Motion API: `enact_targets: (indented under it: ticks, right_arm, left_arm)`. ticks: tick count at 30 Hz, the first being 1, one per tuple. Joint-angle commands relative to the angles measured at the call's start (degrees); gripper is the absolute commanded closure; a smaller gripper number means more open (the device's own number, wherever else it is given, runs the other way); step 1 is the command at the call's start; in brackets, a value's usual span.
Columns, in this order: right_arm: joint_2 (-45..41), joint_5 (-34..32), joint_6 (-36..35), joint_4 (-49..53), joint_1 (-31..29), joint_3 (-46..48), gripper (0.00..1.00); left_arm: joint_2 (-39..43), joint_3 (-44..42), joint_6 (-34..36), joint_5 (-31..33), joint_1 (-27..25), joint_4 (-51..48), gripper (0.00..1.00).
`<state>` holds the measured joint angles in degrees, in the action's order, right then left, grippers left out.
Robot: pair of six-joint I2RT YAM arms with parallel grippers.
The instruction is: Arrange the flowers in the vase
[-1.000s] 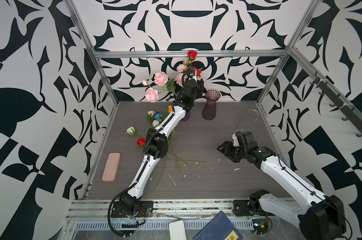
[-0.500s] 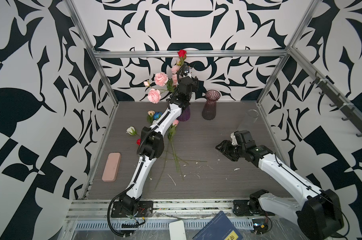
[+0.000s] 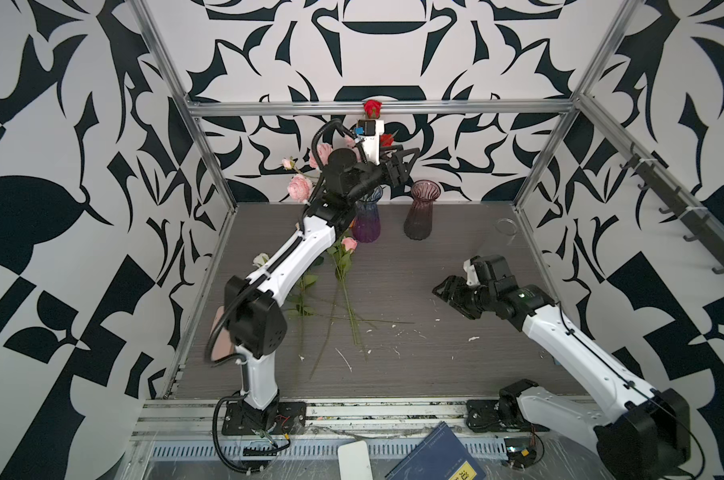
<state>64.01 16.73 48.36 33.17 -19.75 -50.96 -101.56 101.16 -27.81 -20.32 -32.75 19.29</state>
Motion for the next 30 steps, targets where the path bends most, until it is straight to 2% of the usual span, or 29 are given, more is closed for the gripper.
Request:
enact_targets:
  ticks: [1,4,6,9,11,14,18,20,26,28,30]
  right_arm:
    - [6.48,-0.56,-6.31,3.82,1.68,-12.8,0.32]
    - [16.95,-1.25,-10.26,7.84,3.72,-27.98,0.32]
    - [24.67,-1.75,-11.9,9.61,4.52,-38.39,0.33]
    - [34.7,-6.82,-13.82,12.09,4.8,-53.55,0.34]
    - [41.91,-10.44,-14.5,16.57,5.45,-65.1,0.34]
    - [54.18,-11.46,-14.77,24.55,6.97,-83.72,0.34]
    - [70.4,-13.13,-13.84,36.99,8.3,-112.04,0.34]
    - [73.54,-12.14,-12.42,37.72,9.37,-115.6,0.35]
    - [67.72,-6.48,-10.78,21.35,11.25,-94.96,0.37]
    - [69.31,-4.99,-10.82,21.46,11.51,-96.11,0.38]
    - [72.32,-4.6,-10.83,24.22,11.64,-101.51,0.39]
  left_arm:
    - [10.33,-11.72,-0.95,-8.77,-0.36,0.24,0.36]
    - [21.94,-24.69,3.2,-8.33,-0.95,-6.24,0.34]
    - [30.62,-32.6,5.68,-5.86,-1.04,-11.9,0.33]
    - [40.88,-42.12,6.45,-2.79,-0.99,-17.58,0.31]
    - [46.33,-46.57,6.3,-2.09,-1.06,-20.29,0.31]
    - [52.31,-50.45,6.21,-2.09,-1.06,-23.5,0.3]
    - [54.87,-50.84,8.3,-1.93,-1.01,-28.74,0.29]
    - [54.89,-49.49,10.0,-0.93,-1.03,-31.52,0.28]
    - [53.86,-47.29,13.11,-1.43,-1.03,-34.12,0.27]
    - [53.4,-47.11,13.74,-1.69,-0.94,-34.49,0.27]
    - [53.02,-47.11,14.1,-1.74,-0.99,-34.67,0.27]
